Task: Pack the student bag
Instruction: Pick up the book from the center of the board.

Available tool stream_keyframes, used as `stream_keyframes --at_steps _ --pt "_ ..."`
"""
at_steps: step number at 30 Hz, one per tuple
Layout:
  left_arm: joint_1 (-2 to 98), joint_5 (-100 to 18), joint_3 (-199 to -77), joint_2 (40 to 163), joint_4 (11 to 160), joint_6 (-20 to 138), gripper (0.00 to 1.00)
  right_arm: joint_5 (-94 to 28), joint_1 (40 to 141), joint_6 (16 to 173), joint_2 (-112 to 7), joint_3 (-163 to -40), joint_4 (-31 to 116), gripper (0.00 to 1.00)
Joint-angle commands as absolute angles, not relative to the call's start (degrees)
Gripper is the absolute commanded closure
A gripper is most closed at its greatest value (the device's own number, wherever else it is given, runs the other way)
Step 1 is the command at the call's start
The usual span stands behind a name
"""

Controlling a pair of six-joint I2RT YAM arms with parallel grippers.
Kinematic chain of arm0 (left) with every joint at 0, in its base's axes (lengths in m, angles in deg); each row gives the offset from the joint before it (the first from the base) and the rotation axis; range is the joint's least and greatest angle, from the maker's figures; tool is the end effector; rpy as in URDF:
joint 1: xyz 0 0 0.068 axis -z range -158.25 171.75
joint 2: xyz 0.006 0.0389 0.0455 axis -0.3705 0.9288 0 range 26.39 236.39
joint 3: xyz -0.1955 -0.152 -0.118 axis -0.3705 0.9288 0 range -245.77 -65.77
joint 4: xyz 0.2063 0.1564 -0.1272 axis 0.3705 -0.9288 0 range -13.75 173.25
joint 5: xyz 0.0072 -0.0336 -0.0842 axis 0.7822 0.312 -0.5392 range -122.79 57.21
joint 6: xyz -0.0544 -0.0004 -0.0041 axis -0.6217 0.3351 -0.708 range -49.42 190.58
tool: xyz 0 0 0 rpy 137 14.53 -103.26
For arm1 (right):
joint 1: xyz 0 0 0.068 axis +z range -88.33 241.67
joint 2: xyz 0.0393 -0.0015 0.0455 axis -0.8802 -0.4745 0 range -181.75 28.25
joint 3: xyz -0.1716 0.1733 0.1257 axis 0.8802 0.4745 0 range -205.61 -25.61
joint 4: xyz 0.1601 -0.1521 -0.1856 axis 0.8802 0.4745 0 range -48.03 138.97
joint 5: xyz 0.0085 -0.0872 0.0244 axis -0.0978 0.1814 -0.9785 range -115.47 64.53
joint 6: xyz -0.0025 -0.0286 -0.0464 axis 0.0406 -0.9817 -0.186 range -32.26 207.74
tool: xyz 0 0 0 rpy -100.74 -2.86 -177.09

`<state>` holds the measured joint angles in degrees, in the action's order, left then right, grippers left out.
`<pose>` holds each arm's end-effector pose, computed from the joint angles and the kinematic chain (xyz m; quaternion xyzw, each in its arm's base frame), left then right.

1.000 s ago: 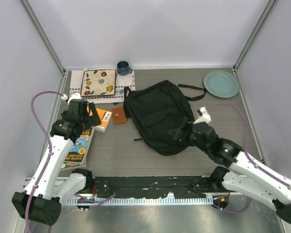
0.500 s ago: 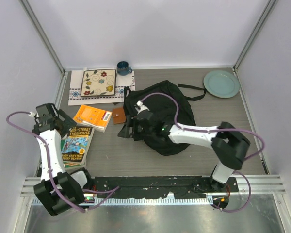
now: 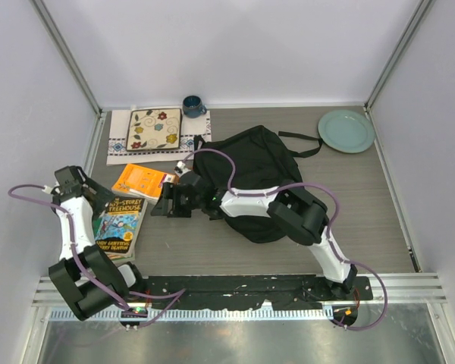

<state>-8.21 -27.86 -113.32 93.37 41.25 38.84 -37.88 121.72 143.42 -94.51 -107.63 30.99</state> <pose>0.2124 0.1262 0.2265 -0.5056 0.8257 0.0378 0.2471 0.2457 0.4419 0.1493 -0.0869 0.8572 0.4722 0.1862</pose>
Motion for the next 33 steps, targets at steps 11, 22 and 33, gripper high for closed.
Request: stream_keyframes --at_steps 11,22,33 --pt "-8.8 -27.4 -112.4 98.6 54.2 37.2 0.01 -37.7 122.9 145.3 -106.3 -123.8 24.5 0.25" --pt "-8.8 -35.4 -111.3 103.3 53.5 37.0 0.0 -39.0 123.0 146.0 -113.3 -130.6 24.2 0.22" --pt "-8.8 -47.7 -108.5 112.8 56.2 37.4 0.11 -41.1 123.0 145.5 -115.4 -133.6 24.2 0.21"
